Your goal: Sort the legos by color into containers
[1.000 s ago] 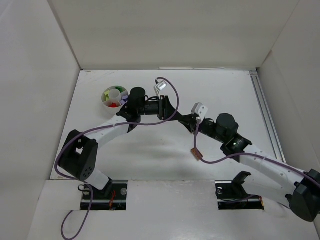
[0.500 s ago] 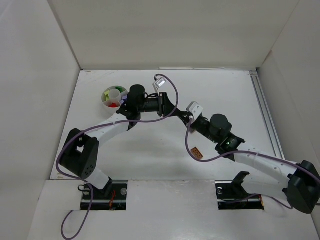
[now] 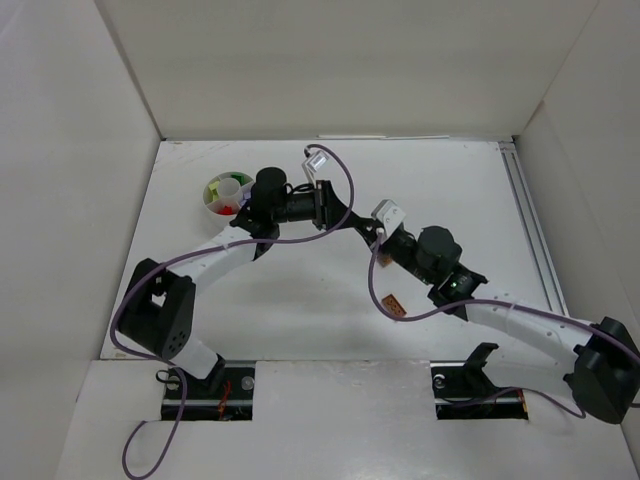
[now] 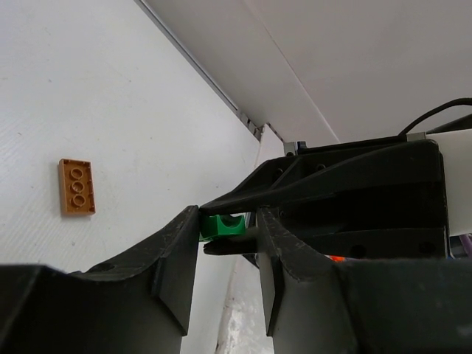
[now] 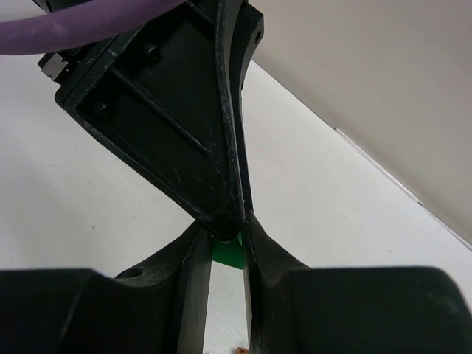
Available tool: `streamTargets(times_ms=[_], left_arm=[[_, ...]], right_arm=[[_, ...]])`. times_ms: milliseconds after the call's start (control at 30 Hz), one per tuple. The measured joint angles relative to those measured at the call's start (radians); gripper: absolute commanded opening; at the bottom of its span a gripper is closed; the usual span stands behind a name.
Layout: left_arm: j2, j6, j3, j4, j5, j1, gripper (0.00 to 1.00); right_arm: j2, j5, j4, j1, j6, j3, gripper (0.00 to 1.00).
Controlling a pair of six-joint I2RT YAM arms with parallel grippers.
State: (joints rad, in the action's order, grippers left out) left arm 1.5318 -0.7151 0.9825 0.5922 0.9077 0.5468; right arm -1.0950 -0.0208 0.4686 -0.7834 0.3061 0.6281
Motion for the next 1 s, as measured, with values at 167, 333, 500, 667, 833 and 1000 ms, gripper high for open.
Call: streamTargets(times_ms=[167,333,500,667,833,1000], left_arm=[[-0.037,-0.009,0.000,-0.022,0.002,-0.011,0.00],[-0.081,-0.001,0.000,-0.068,0.005,-0.012,0.00],[-0.088,0.009,0.004,-0.114,0.000,-0.012,0.00],[-0.088,0.029,0.024,-0.171,-0.007,-0.012,0.00],[-0.095,0.042,0.035,-0.194,-0.019,-0.028,0.00],[-0.113,0.056,0.036,-0.212,-0.048,-0.080,0.00]], right_arm=[[0.016,-0.033,-0.024,-0.001,-0.008,0.023,0.29],[0.056,-0.085,-0.061,-0.010,-0.021,0.034,0.39],[0.061,-0.117,-0.114,-0.011,-0.025,0.048,0.53],[0.062,-0.124,-0.166,-0.017,-0.029,0.067,0.55],[0.082,-0.081,-0.217,-0.020,-0.034,0.069,0.66],[0.120,-0.016,-0.267,-0.023,-0.042,0.069,0.69]])
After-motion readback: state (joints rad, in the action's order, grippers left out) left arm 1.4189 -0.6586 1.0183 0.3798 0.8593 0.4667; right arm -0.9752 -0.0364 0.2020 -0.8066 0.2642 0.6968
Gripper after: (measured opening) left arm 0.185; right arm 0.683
